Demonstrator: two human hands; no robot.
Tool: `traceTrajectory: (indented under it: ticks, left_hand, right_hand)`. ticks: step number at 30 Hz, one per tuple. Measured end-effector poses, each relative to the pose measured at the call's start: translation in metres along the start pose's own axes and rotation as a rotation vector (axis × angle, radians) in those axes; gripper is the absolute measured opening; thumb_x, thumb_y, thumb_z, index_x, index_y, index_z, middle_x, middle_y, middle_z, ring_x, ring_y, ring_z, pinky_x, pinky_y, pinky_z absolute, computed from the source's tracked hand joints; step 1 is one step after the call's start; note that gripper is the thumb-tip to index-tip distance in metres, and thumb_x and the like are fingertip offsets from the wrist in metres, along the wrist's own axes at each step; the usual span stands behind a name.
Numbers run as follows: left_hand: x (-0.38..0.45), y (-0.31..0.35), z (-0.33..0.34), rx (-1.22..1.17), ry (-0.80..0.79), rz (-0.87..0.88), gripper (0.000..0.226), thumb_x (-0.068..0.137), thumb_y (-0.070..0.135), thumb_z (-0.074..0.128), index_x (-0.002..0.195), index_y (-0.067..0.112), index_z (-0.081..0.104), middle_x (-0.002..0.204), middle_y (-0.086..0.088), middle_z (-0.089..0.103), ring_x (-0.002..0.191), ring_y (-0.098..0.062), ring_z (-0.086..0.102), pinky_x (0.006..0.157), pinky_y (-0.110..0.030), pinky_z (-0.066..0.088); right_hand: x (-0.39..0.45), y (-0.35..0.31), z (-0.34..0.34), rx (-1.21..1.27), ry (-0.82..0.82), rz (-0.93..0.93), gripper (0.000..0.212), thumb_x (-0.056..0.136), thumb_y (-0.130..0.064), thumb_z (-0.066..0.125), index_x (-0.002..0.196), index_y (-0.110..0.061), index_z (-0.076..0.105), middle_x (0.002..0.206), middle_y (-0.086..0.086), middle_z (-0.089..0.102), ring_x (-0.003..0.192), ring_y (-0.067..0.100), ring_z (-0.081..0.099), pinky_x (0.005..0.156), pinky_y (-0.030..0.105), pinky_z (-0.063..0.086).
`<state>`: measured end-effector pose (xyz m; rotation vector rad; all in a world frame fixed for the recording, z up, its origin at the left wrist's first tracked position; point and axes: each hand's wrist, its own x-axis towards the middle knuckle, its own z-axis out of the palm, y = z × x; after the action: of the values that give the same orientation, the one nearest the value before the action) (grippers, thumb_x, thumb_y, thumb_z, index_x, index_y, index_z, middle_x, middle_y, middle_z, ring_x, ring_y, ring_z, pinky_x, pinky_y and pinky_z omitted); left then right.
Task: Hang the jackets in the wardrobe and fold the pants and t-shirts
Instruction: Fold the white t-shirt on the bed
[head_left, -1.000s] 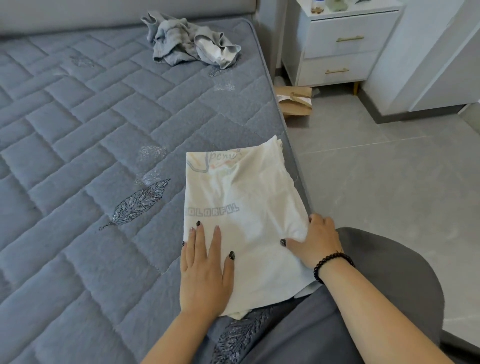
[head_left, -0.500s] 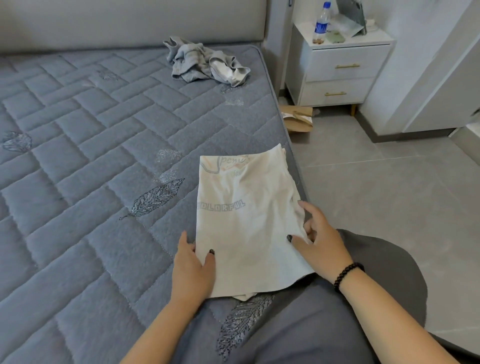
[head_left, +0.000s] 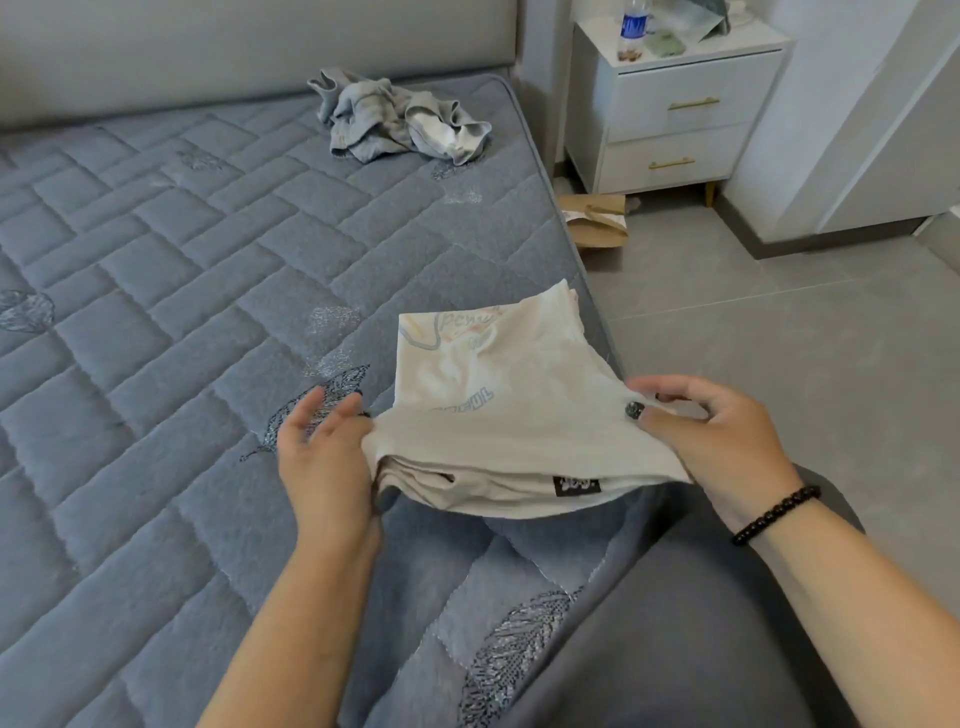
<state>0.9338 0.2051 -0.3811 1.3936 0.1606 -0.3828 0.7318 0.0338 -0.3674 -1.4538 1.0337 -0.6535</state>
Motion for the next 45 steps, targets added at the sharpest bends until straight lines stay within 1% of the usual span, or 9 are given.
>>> traceTrajectory:
  ticks: [4, 7, 12, 20, 25, 36, 39, 41, 45]
  left_hand:
    - [0.052, 0.01, 0.027, -0.108, -0.074, -0.181, 0.019, 0.09, -0.002, 0.049, 0.103, 0.01, 0.056, 0.082, 0.001, 0.06, 0.064, -0.009, 0.057, 0.057, -0.021, 0.048]
    - [0.091, 0.01, 0.054, -0.119, -0.106, -0.252, 0.025, 0.08, -0.011, 0.039, 0.073, 0.01, 0.049, 0.073, -0.006, 0.044, 0.064, -0.015, 0.047, 0.05, -0.023, 0.045]
    - [0.131, -0.007, 0.092, -0.081, -0.045, -0.347, 0.029, 0.086, -0.008, 0.031, 0.082, 0.004, 0.057, 0.081, -0.008, 0.058, 0.062, -0.013, 0.054, 0.049, -0.017, 0.047]
    - [0.091, -0.064, 0.064, 0.59, 0.117, 0.099, 0.02, 0.094, 0.012, 0.053, 0.113, 0.018, 0.05, 0.102, 0.005, 0.055, 0.09, -0.007, 0.053, 0.081, -0.021, 0.04]
    - [0.071, -0.07, 0.055, 0.783, 0.065, 0.179, 0.017, 0.098, 0.032, 0.052, 0.105, 0.017, 0.053, 0.086, 0.01, 0.053, 0.075, -0.004, 0.049, 0.066, -0.02, 0.035]
    - [0.043, -0.068, 0.015, 1.003, 0.016, 0.22, 0.015, 0.101, 0.025, 0.042, 0.1, 0.01, 0.042, 0.076, 0.004, 0.05, 0.081, -0.029, 0.05, 0.063, -0.036, 0.028]
    - [0.05, -0.068, 0.02, 1.08, 0.028, 0.438, 0.028, 0.096, 0.024, 0.051, 0.115, 0.006, 0.046, 0.11, -0.008, 0.055, 0.103, -0.033, 0.052, 0.08, -0.041, 0.041]
    - [0.049, -0.069, 0.033, 1.119, -0.088, 0.679, 0.049, 0.092, 0.027, 0.049, 0.133, 0.001, 0.041, 0.136, -0.016, 0.047, 0.126, -0.032, 0.043, 0.101, -0.045, 0.036]
    - [0.058, -0.09, 0.058, 1.317, -0.439, 0.816, 0.06, 0.097, 0.032, 0.028, 0.153, 0.012, 0.018, 0.161, -0.006, 0.015, 0.15, -0.018, 0.006, 0.121, -0.04, 0.003]
  right_hand:
    - [0.044, -0.023, 0.006, 0.363, -0.072, 0.107, 0.027, 0.083, 0.009, 0.061, 0.089, -0.016, 0.07, 0.096, 0.004, 0.064, 0.086, 0.014, 0.06, 0.076, 0.025, 0.053]
    - [0.086, -0.021, 0.021, 0.128, -0.059, 0.077, 0.021, 0.083, 0.002, 0.063, 0.084, -0.017, 0.072, 0.082, 0.001, 0.069, 0.072, 0.009, 0.061, 0.066, 0.019, 0.052]
    - [0.154, -0.016, 0.053, 0.067, -0.037, 0.095, 0.024, 0.086, 0.002, 0.054, 0.079, -0.017, 0.067, 0.085, 0.0, 0.067, 0.075, 0.009, 0.063, 0.062, 0.015, 0.051]
    - [0.14, 0.058, 0.071, -0.2, 0.192, 0.13, 0.045, 0.082, -0.031, 0.068, 0.121, -0.017, 0.051, 0.124, 0.0, 0.046, 0.111, 0.014, 0.048, 0.094, 0.025, 0.042]
    - [0.142, 0.063, 0.065, -0.25, 0.115, 0.096, 0.033, 0.091, -0.036, 0.058, 0.07, -0.012, 0.048, 0.067, -0.002, 0.049, 0.061, 0.013, 0.044, 0.052, 0.024, 0.031]
    - [0.114, 0.071, 0.049, -0.747, -0.034, 0.042, 0.034, 0.096, -0.036, 0.048, 0.069, -0.019, 0.038, 0.067, -0.002, 0.047, 0.07, 0.025, 0.052, 0.058, 0.032, 0.039]
    - [0.113, 0.059, 0.056, -0.842, 0.089, -0.147, 0.007, 0.095, -0.019, 0.046, 0.099, -0.016, 0.051, 0.096, 0.001, 0.054, 0.091, 0.025, 0.052, 0.073, 0.033, 0.038]
    - [0.11, 0.054, 0.068, -0.907, 0.104, -0.444, 0.037, 0.084, -0.003, 0.04, 0.119, -0.01, 0.052, 0.119, 0.007, 0.055, 0.112, 0.03, 0.051, 0.085, 0.037, 0.036]
    - [0.1, 0.073, 0.099, -1.085, -0.3, -0.798, 0.051, 0.089, -0.016, 0.033, 0.137, -0.01, 0.049, 0.145, 0.011, 0.045, 0.138, 0.029, 0.037, 0.11, 0.049, 0.021]
